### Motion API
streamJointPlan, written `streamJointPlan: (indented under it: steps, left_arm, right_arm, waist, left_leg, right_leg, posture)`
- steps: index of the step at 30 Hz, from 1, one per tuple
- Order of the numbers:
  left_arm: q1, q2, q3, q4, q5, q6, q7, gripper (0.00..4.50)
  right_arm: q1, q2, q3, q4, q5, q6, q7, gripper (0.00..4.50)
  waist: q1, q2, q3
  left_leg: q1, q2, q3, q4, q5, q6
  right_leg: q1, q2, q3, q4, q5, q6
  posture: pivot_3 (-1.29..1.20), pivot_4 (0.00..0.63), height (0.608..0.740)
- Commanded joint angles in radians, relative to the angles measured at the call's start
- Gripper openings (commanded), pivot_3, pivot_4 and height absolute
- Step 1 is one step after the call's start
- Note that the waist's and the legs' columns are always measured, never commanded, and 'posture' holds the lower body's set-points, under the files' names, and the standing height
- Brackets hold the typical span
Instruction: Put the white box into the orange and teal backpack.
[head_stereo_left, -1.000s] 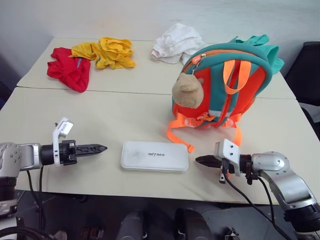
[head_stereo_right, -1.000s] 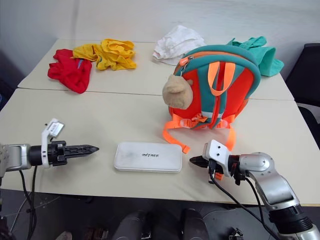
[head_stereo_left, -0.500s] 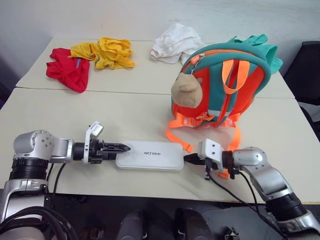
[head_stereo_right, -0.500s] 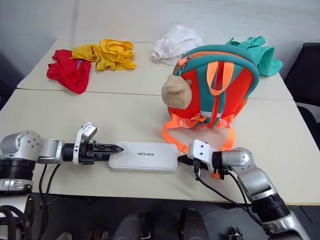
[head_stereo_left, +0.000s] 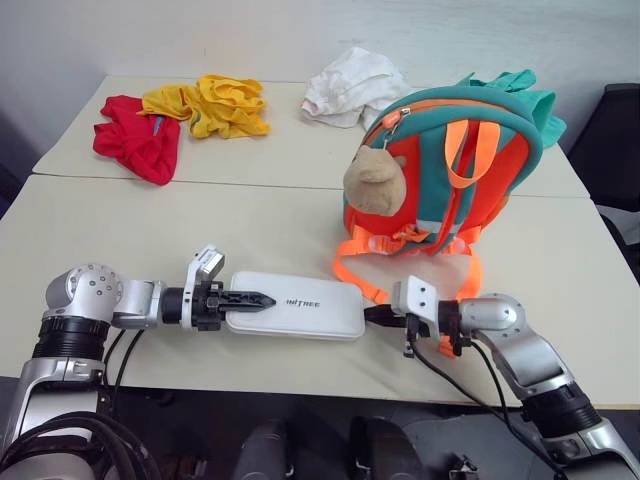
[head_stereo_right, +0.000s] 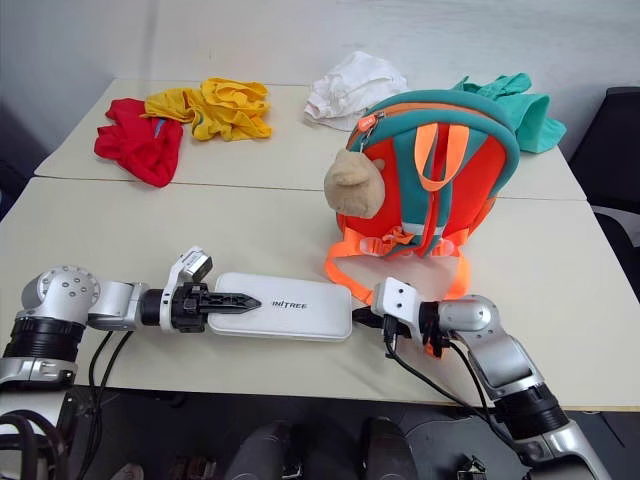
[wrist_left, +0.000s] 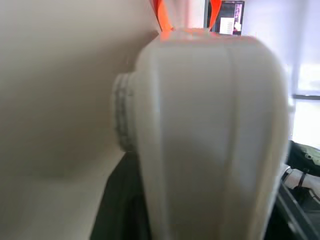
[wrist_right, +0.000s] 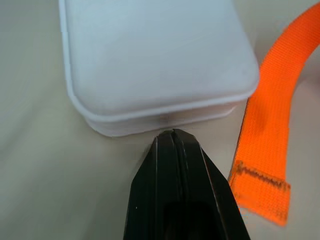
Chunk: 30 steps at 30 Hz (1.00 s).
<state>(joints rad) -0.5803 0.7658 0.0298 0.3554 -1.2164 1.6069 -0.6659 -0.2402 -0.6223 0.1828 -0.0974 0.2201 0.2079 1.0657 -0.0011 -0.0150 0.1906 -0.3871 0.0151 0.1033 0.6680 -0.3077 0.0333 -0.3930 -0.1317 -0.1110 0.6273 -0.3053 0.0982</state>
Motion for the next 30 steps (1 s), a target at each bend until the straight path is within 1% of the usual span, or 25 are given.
streamJointPlan:
  steps: [1, 2, 3, 4, 6, 8, 10, 11, 13, 14, 15, 17, 19, 22, 23, 27, 30]
  left_arm:
    - [0.071, 0.02, 0.159, -0.102, -0.076, -0.026, -0.012, 1.21]
    - [0.11, 0.009, 0.248, -0.144, -0.105, -0.071, -0.027, 1.21]
    - [0.156, 0.015, 0.31, -0.197, -0.112, -0.114, -0.062, 1.21]
    - [0.201, 0.03, 0.352, -0.238, -0.103, -0.142, -0.086, 1.21]
    - [0.266, 0.055, 0.431, -0.259, -0.088, -0.18, -0.106, 1.21]
    - [0.333, 0.071, 0.506, -0.296, -0.03, -0.309, -0.176, 1.21]
    - [0.39, 0.103, 0.529, -0.33, 0.04, -0.41, -0.234, 1.21]
    - [0.414, 0.109, 0.536, -0.349, 0.067, -0.462, -0.268, 1.21]
    - [0.446, 0.109, 0.541, -0.38, 0.102, -0.535, -0.314, 1.21]
    - [0.454, 0.105, 0.539, -0.391, 0.114, -0.565, -0.336, 1.21]
    - [0.464, 0.094, 0.533, -0.406, 0.129, -0.6, -0.354, 1.21]
    - [0.473, 0.088, 0.51, -0.416, 0.157, -0.638, -0.38, 1.21]
    - [0.468, 0.085, 0.492, -0.411, 0.174, -0.658, -0.394, 1.21]
    - [0.446, 0.075, 0.481, -0.401, 0.182, -0.674, -0.39, 1.21]
    - [0.442, 0.072, 0.48, -0.402, 0.183, -0.678, -0.385, 1.21]
    - [0.44, 0.068, 0.487, -0.403, 0.187, -0.682, -0.378, 1.21]
    - [0.445, 0.058, 0.516, -0.397, 0.182, -0.688, -0.358, 1.21]
  right_arm:
    - [0.09, -0.032, -0.166, -0.134, 0.216, 0.143, 0.011, 0.0]
    - [0.124, -0.034, -0.228, -0.183, 0.31, 0.211, 0.001, 0.35]
    - [0.153, -0.028, -0.295, -0.228, 0.407, 0.262, -0.016, 0.51]
    - [0.185, -0.034, -0.368, -0.271, 0.496, 0.326, -0.043, 0.85]
    - [0.243, -0.052, -0.49, -0.328, 0.577, 0.369, -0.086, 1.54]
    - [0.3, -0.08, -0.589, -0.34, 0.571, 0.365, -0.112, 2.29]
    - [0.321, -0.08, -0.67, -0.299, 0.575, 0.315, -0.099, 2.92]
    - [0.314, -0.089, -0.69, -0.257, 0.543, 0.268, -0.087, 3.26]
    - [0.265, -0.098, -0.7, -0.151, 0.479, 0.166, -0.068, 3.96]
    - [0.221, -0.097, -0.694, -0.086, 0.448, 0.116, -0.067, 4.3]
    - [0.158, -0.093, -0.679, -0.01, 0.43, 0.08, -0.064, 4.45]
    - [0.038, -0.086, -0.627, 0.119, 0.378, 0.003, -0.047, 4.45]
    - [-0.074, -0.072, -0.563, 0.213, 0.34, -0.036, -0.013, 4.45]
    - [-0.233, -0.03, -0.47, 0.322, 0.315, -0.063, 0.04, 4.45]
    - [-0.284, -0.006, -0.431, 0.337, 0.323, -0.042, 0.064, 4.45]
    - [-0.374, 0.052, -0.348, 0.365, 0.323, -0.013, 0.124, 4.45]
    - [-0.432, 0.103, -0.332, 0.405, 0.326, -0.02, 0.117, 4.45]
  waist:
    - [-0.001, 0.0, 0.0]
    - [-0.003, 0.0, 0.0]
    - [-0.005, 0.0, 0.0]
    - [-0.008, 0.0, 0.0]
    - [-0.008, 0.0, 0.0]
    - [-0.004, 0.001, 0.0]
    - [-0.001, 0.001, 0.0]
    - [0.0, 0.001, 0.0]
    - [0.001, 0.001, 0.0]
    - [0.001, 0.001, 0.0]
    - [0.0, 0.001, 0.0]
    - [-0.004, 0.001, 0.001]
    - [-0.01, 0.002, 0.001]
    - [-0.023, 0.002, 0.001]
    - [-0.027, 0.002, 0.001]
    - [-0.03, 0.002, 0.001]
    - [-0.028, 0.002, 0.001]
  left_leg:
    - [0.0, 0.0, 0.0, 0.0, 0.0, 0.0]
    - [-0.001, 0.0, 0.0, -0.001, 0.0, 0.0]
    - [0.0, 0.0, 0.0, -0.001, 0.0, 0.0]
    - [-0.001, 0.001, 0.0, -0.001, 0.0, 0.0]
    - [0.0, 0.002, -0.001, -0.001, 0.0, -0.001]
    - [0.001, 0.002, -0.001, -0.002, 0.0, -0.002]
    - [0.002, 0.001, 0.0, -0.002, -0.001, -0.002]
    - [0.002, 0.001, 0.0, -0.003, -0.002, -0.001]
    - [0.002, 0.001, 0.0, -0.003, -0.003, -0.001]
    - [0.002, 0.0, 0.0, -0.003, -0.006, -0.004]
    - [0.001, 0.0, 0.001, -0.003, -0.006, -0.005]
    - [0.002, 0.0, 0.002, -0.003, -0.006, -0.005]
    - [0.002, 0.0, 0.002, -0.004, -0.003, 0.0]
    - [0.001, 0.002, 0.003, -0.005, -0.001, -0.002]
    - [0.001, 0.002, 0.003, -0.005, -0.001, -0.002]
    - [0.0, 0.002, 0.003, -0.004, 0.0, -0.002]
    - [-0.001, 0.002, 0.003, -0.004, 0.0, -0.001]
  right_leg:
    - [0.0, 0.0, 0.0, 0.0, 0.0, 0.0]
    - [-0.001, 0.0, 0.0, -0.001, 0.0, 0.0]
    - [-0.001, 0.0, 0.0, 0.0, 0.0, 0.0]
    - [-0.001, 0.0, 0.0, 0.0, 0.0, 0.0]
    - [0.0, 0.0, 0.0, -0.001, 0.0, -0.001]
    - [-0.001, 0.0, 0.0, -0.003, -0.001, -0.002]
    - [-0.001, -0.001, 0.0, -0.004, -0.001, -0.002]
    - [-0.001, -0.001, 0.0, -0.005, -0.001, -0.002]
    - [-0.001, -0.002, 0.0, -0.005, -0.001, -0.002]
    - [-0.001, -0.003, 0.001, -0.005, -0.001, -0.002]
    - [-0.001, -0.003, 0.001, -0.005, -0.001, -0.001]
    - [-0.001, -0.003, 0.001, -0.005, 0.0, -0.001]
    - [-0.003, -0.002, 0.002, -0.004, -0.001, -0.001]
    - [-0.004, 0.0, 0.001, -0.002, -0.001, -0.003]
    - [-0.004, 0.0, 0.001, 0.0, -0.002, -0.003]
    - [-0.004, 0.001, 0.001, 0.001, -0.001, -0.003]
    - [-0.004, 0.0, 0.001, 0.001, -0.001, -0.003]
  posture:
    - [0.0, 0.15, 0.74]
    - [0.0, 0.15, 0.74]
    - [0.0, 0.15, 0.74]
    - [0.0, 0.15, 0.74]
    - [0.0, 0.15, 0.74]
    - [0.0, 0.15, 0.74]
    - [0.0, 0.15, 0.74]
    - [0.0, 0.15, 0.74]
    - [0.0, 0.15, 0.74]
    - [0.0, 0.15, 0.74]
    - [0.0, 0.15, 0.74]
    - [0.0, 0.15, 0.74]
    - [0.0, 0.15, 0.74]
    - [0.0, 0.15, 0.74]
    - [0.0, 0.15, 0.74]
    - [0.0, 0.15, 0.74]
    - [0.0, 0.15, 0.74]
